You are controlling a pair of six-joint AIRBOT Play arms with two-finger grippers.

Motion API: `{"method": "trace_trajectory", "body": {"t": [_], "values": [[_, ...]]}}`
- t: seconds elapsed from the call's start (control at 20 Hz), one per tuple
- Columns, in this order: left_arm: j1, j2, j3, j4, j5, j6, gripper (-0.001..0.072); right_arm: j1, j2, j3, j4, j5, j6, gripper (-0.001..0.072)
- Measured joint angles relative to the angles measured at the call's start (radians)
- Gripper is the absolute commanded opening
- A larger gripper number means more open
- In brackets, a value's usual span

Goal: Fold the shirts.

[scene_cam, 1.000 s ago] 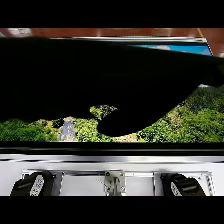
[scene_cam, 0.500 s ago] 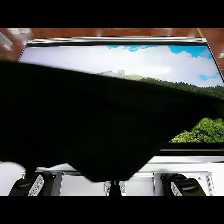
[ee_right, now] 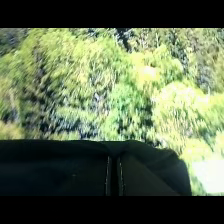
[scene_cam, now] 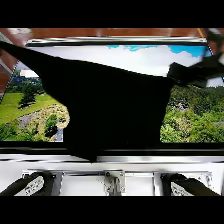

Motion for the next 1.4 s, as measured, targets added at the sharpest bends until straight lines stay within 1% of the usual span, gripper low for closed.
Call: {"method": "trace_trajectory", "body": {"t": [0.2,0.3,0.35,0.4,0.45,0.5,0.55,0.6,0.7,0.75,0.8,0.85,0.95,1.0,1.05,1.1,1.2,1.25,1.4], "values": [[-0.051,-0.191,-0.008,0.002,-0.017,-0.001,0.0035,0.000,-0.220,0.000,-0.007,-0.161,-0.001,0.0065],[-0.087,-0.283,-0.010,0.002,-0.047,-0.019,0.0035,-0.001,-0.307,0.000,0.002,-0.209,0.024,0.0065],[-0.104,-0.324,-0.010,0.000,-0.066,-0.027,0.0036,-0.001,-0.351,0.000,0.017,-0.224,0.037,0.0077],[-0.122,-0.370,-0.010,0.000,-0.093,-0.037,0.0094,-0.001,-0.387,0.000,0.038,-0.232,0.044,0.0091],[-0.138,-0.409,-0.011,0.000,-0.126,-0.052,0.0270,-0.001,-0.418,0.000,0.064,-0.245,0.050,0.0170],[-0.150,-0.443,-0.011,0.000,-0.150,-0.076,0.0519,-0.001,-0.444,0.000,0.089,-0.252,0.057,0.0494],[-0.157,-0.472,-0.011,0.002,-0.176,-0.116,0.0609,-0.002,-0.462,0.000,0.106,-0.256,0.056,0.0673],[-0.159,-0.492,-0.010,0.015,-0.203,-0.158,0.0580,-0.008,-0.470,0.005,0.122,-0.255,0.042,0.0673],[-0.142,-0.516,0.003,0.062,-0.280,-0.223,0.0580,-0.036,-0.466,0.019,0.127,-0.218,-0.025,0.0672],[-0.121,-0.523,0.008,0.105,-0.346,-0.247,0.0580,-0.059,-0.453,0.026,0.111,-0.175,-0.068,0.0671],[-0.093,-0.528,0.010,0.153,-0.422,-0.265,0.0581,-0.085,-0.438,0.030,0.082,-0.122,-0.103,0.0601],[-0.063,-0.528,0.003,0.185,-0.489,-0.275,0.0581,-0.117,-0.421,0.029,0.030,-0.051,-0.137,0.0562],[0.007,-0.501,-0.059,0.224,-0.597,-0.291,0.0585,-0.198,-0.382,0.002,-0.029,0.068,-0.196,0.0563],[0.041,-0.471,-0.125,0.225,-0.625,-0.292,0.0611,-0.243,-0.359,-0.027,-0.018,0.108,-0.220,0.0565],[0.068,-0.439,-0.203,0.215,-0.627,-0.291,0.0673,-0.291,-0.333,-0.072,0.012,0.133,-0.242,0.0567],[0.092,-0.402,-0.290,0.194,-0.614,-0.285,0.0681,-0.333,-0.307,-0.124,0.055,0.137,-0.257,0.0568],[0.128,-0.336,-0.476,0.136,-0.555,-0.245,0.0673,-0.406,-0.253,-0.245,0.144,0.110,-0.282,0.0568],[0.138,-0.310,-0.561,0.089,-0.525,-0.217,0.0655,-0.430,-0.232,-0.298,0.173,0.083,-0.291,0.0568],[0.157,-0.272,-0.752,-0.046,-0.430,-0.142,0.0655,-0.467,-0.192,-0.416,0.238,0.031,-0.312,0.0568]]}}
